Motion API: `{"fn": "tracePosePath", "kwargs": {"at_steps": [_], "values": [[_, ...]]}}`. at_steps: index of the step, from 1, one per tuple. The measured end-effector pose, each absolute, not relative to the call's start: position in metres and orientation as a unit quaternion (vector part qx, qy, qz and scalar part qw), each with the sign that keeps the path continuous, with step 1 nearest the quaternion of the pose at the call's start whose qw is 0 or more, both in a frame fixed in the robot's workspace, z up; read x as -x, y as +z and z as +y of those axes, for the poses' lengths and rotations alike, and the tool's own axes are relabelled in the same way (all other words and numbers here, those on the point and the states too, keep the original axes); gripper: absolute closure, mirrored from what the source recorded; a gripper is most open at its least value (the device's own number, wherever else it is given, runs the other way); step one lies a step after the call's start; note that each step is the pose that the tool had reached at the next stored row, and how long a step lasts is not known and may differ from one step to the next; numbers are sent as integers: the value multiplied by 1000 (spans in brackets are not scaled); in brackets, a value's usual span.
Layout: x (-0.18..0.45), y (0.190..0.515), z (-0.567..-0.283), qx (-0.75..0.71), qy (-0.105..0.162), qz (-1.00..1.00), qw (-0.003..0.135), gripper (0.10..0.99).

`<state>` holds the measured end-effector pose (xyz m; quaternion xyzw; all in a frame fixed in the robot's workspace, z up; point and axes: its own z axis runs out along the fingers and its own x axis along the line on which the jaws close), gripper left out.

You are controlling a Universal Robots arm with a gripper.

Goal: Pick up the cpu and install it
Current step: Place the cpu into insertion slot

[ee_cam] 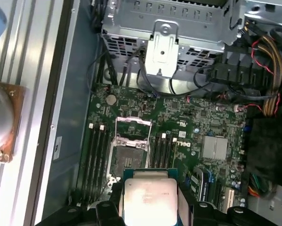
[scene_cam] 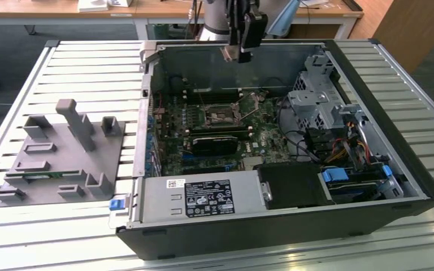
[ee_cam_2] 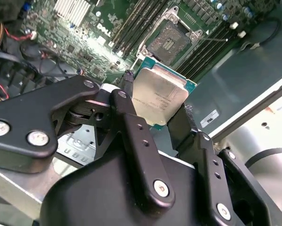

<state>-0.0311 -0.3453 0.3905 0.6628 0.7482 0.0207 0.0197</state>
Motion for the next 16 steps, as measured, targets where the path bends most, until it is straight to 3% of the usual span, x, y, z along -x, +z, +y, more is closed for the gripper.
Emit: {"fn": "tracePosePath", "kwargs": {"at_steps": [16], "values": [[32,375,-344,-715,17,699,19,545]]}}
